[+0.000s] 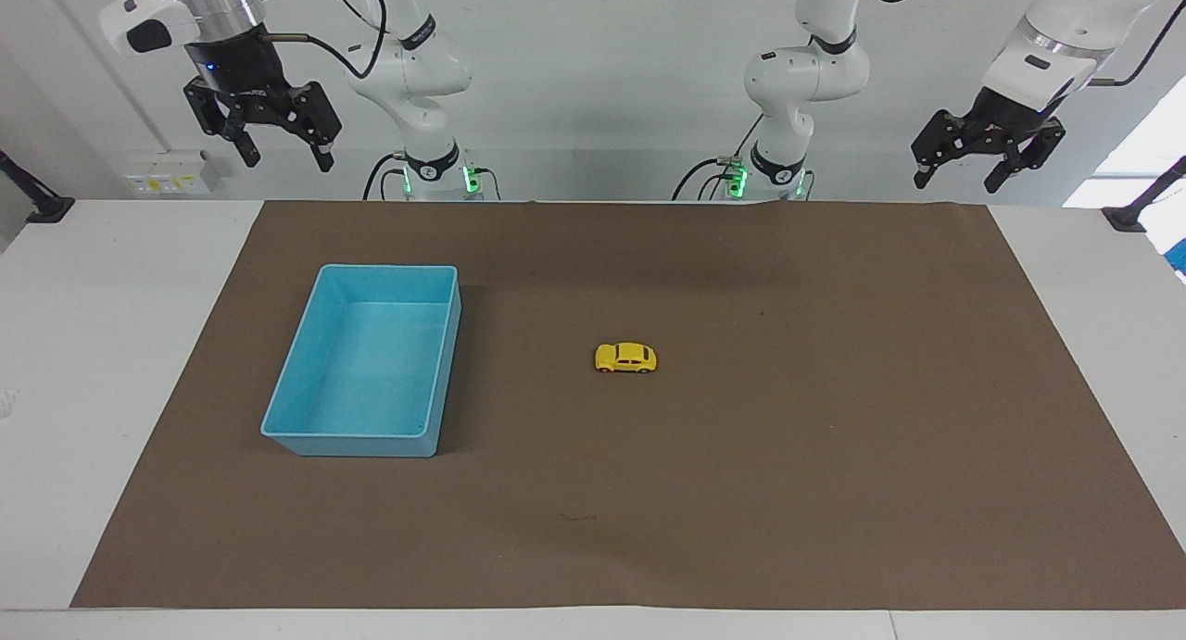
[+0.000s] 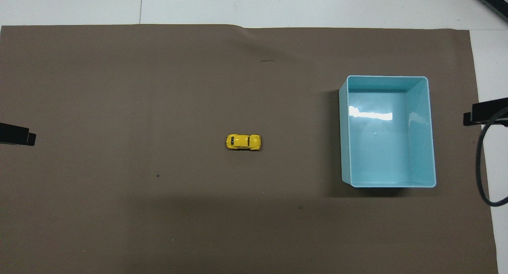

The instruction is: Wind up and store yellow beetle car

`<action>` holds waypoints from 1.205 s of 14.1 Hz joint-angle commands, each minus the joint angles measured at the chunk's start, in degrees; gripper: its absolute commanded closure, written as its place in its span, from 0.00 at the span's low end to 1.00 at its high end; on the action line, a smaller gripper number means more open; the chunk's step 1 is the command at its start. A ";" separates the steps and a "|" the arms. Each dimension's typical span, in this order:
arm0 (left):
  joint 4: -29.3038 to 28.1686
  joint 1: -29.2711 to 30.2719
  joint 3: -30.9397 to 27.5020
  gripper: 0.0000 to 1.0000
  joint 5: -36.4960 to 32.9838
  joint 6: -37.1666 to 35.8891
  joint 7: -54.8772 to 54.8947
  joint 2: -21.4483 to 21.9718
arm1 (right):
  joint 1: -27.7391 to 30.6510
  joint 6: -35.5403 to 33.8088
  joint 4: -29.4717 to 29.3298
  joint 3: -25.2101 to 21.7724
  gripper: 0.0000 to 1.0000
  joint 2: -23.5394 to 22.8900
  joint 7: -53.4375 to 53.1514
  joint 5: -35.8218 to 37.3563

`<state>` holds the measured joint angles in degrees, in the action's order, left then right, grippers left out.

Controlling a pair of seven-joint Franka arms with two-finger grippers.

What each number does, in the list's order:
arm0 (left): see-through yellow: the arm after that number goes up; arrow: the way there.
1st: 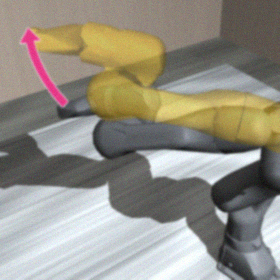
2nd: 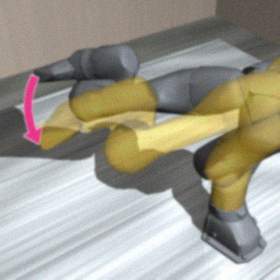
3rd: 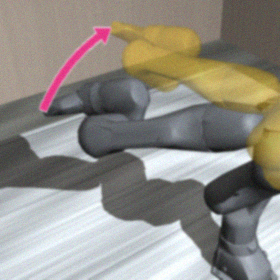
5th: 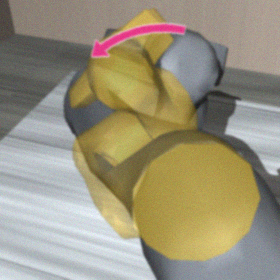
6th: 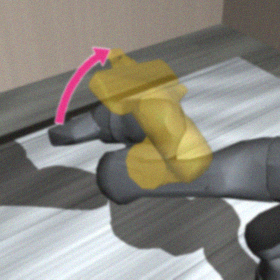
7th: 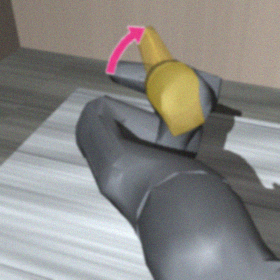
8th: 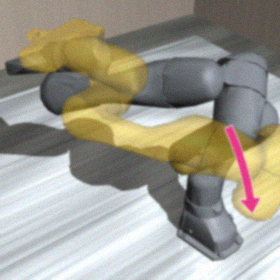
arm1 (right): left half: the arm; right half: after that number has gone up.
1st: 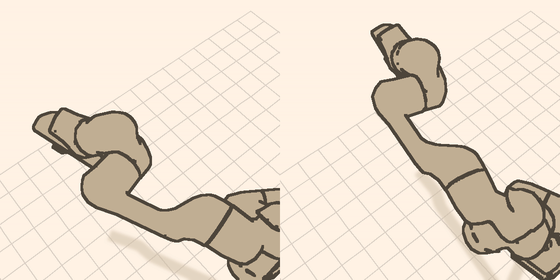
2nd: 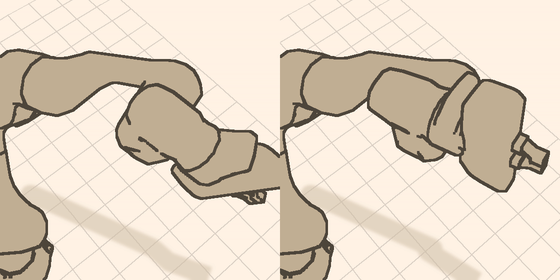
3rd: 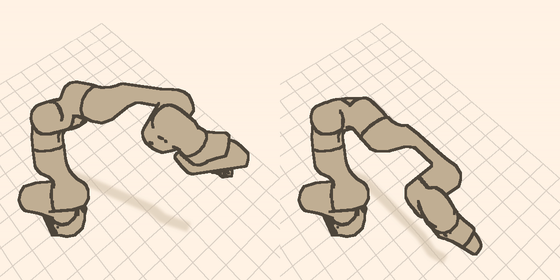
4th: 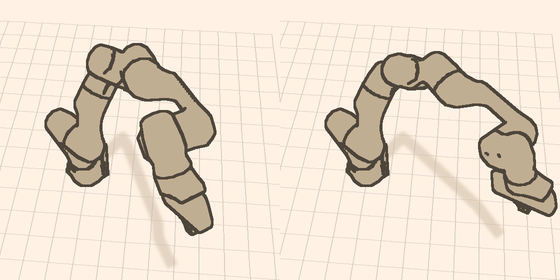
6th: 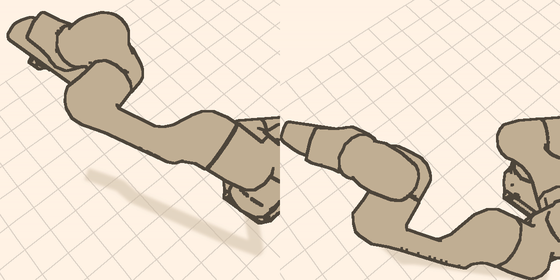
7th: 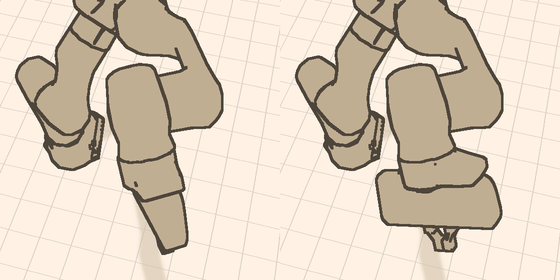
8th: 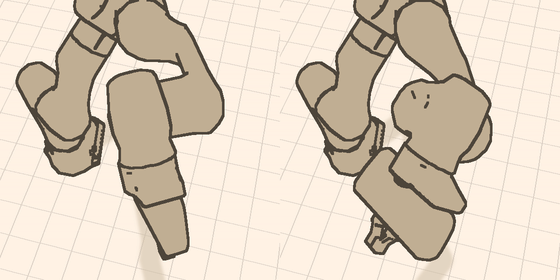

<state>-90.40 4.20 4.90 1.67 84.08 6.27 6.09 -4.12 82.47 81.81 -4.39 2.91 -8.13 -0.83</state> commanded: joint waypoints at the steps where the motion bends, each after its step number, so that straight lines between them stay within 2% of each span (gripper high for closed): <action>1: -0.75 1.24 0.46 0.00 1.06 0.73 1.11 0.68 | 0.43 -0.73 0.28 0.17 0.00 0.61 -0.93 -0.58; 17: -1.27 0.45 0.55 0.00 1.06 0.56 0.67 0.68 | 0.43 -0.73 0.28 0.17 0.00 0.61 -0.93 -0.58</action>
<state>-90.66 4.20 5.27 1.80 84.08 6.29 6.06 -4.12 82.47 81.81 -4.39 2.91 -8.13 -0.83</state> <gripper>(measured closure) 0.000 0.000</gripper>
